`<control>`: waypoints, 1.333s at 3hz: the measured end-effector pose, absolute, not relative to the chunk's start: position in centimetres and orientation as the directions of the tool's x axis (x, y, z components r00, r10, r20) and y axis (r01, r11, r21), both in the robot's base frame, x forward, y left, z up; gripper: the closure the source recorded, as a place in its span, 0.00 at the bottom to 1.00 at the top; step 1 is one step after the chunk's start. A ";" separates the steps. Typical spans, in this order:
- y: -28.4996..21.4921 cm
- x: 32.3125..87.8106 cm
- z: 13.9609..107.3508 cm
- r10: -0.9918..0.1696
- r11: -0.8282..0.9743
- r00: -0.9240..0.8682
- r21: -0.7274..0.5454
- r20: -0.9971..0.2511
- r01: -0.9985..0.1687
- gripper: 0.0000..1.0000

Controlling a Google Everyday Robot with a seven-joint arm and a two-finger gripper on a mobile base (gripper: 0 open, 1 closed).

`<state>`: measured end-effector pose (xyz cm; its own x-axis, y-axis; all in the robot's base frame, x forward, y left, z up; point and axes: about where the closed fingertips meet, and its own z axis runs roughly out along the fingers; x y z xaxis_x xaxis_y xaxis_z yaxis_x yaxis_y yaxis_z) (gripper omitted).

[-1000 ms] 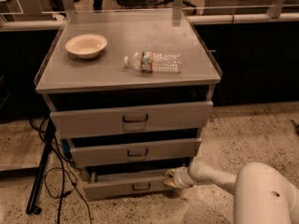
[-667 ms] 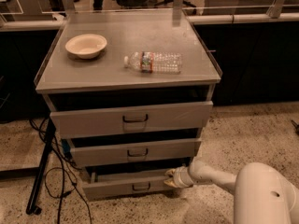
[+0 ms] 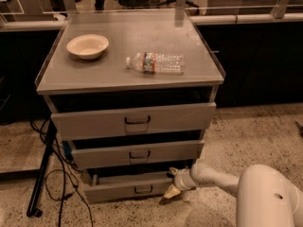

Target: Open bottom drawer

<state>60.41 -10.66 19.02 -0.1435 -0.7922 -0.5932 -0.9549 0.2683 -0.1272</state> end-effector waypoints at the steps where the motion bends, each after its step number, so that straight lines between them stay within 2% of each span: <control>1: -10.6 60.3 19.0 -0.793 0.267 -0.143 -0.126 -0.592 -0.955 1.00; 4: -11.2 57.8 19.1 -0.785 0.254 -0.129 -0.125 -0.607 -0.959 1.00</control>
Offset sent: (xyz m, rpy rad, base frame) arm -0.0037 0.0005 -0.0010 -0.0109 0.0025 0.0084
